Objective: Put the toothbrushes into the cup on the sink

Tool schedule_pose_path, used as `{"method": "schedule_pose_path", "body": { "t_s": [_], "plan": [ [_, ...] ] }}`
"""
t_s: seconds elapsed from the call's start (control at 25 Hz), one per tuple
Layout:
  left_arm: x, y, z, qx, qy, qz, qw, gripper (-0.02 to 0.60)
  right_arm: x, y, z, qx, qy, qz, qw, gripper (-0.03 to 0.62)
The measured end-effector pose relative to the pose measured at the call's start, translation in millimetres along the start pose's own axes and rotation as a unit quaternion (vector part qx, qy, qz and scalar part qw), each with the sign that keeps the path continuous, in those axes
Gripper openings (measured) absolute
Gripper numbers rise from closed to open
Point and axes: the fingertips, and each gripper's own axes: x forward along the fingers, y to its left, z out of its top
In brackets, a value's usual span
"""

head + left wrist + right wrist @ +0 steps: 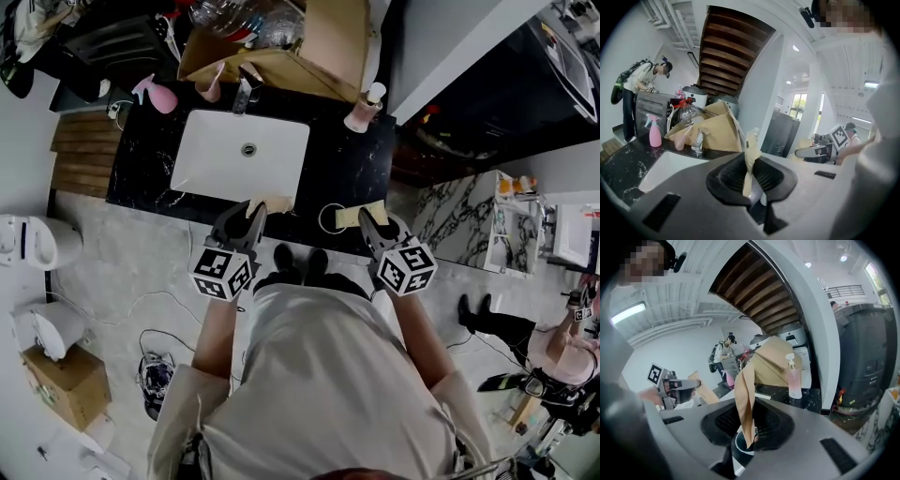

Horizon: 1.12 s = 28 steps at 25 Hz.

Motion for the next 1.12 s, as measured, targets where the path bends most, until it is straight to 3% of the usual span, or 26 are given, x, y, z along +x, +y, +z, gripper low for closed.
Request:
{"method": "schedule_pose_path", "body": {
  "t_s": [0.36,1.12],
  "plan": [
    [-10.6,1.1,-8.6,-0.013,-0.001,0.012,0.9998,0.041,14.5,7.2,-20.5,-0.020,0.004,0.023,1.000,0.071],
    [-33.2,0.3,-26.7,-0.032,0.004,0.038,0.9987,0.041,43.1,2.1,-70.6,-0.048,0.046,0.015,0.998,0.072]
  ]
}}
